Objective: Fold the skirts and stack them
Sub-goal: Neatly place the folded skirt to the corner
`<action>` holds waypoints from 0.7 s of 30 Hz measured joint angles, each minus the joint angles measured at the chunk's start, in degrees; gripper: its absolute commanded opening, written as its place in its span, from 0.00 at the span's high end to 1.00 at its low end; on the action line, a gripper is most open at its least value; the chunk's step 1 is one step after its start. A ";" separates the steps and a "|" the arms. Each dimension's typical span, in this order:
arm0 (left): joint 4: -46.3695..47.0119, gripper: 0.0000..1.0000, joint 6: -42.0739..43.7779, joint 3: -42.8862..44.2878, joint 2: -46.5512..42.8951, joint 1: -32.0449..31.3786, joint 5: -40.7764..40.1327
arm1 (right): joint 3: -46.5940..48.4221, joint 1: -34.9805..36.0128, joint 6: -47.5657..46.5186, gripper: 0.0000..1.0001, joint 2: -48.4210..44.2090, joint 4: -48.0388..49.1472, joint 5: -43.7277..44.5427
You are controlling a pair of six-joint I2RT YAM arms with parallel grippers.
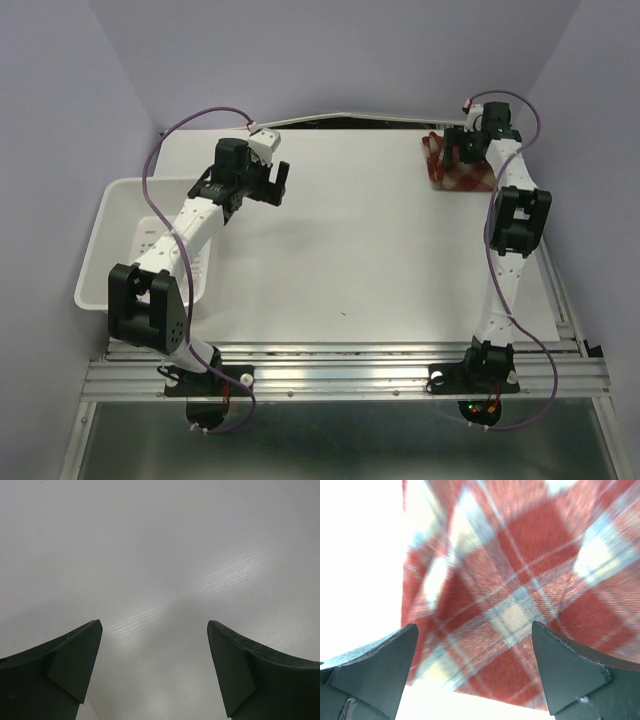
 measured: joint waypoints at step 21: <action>0.76 0.02 -0.48 2.67 -1.46 0.35 0.98 | -44.30 2.45 1.01 0.00 -45.09 0.90 -17.81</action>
